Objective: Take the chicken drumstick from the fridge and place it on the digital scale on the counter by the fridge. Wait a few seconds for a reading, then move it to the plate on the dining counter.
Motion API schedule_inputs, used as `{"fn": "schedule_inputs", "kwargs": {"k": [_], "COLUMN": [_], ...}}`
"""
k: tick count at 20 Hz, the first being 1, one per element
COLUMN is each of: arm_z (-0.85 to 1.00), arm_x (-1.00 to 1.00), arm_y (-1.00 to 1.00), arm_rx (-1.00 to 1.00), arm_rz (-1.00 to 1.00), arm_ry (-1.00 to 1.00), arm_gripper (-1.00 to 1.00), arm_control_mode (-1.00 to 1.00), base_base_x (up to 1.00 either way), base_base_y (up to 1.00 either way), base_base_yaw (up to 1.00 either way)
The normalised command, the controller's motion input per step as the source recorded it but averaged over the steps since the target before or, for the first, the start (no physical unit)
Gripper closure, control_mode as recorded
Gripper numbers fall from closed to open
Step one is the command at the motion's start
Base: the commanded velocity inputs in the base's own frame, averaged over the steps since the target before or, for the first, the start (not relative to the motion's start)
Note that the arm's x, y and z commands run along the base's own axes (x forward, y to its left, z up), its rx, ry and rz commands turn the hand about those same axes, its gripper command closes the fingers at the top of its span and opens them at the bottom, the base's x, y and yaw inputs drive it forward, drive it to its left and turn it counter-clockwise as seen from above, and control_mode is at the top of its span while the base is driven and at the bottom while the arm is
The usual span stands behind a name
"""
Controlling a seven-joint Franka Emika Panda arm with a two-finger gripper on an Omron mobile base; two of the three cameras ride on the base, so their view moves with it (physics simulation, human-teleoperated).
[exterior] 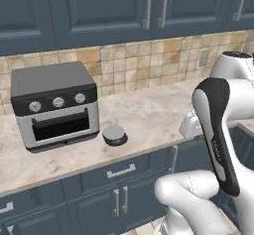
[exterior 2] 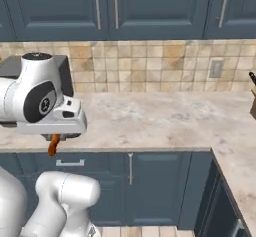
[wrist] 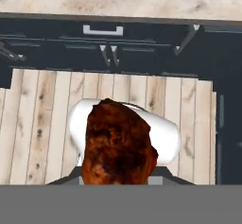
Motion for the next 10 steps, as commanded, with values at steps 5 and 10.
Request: {"fn": "schedule_inputs", "kwargs": {"k": [5, 10], "arm_z": [0.00, 0.00], "arm_x": [0.00, 0.00], "arm_y": [0.00, 0.00], "arm_rx": [0.00, 0.00], "arm_rz": [0.00, 0.00], "arm_ry": [0.00, 0.00], "arm_gripper": [1.00, 1.00], "arm_control_mode": [1.00, 1.00], "base_base_x": [-0.64, -0.02], "base_base_y": [-0.48, -0.50], "base_base_yaw": [-0.59, -0.82]}}
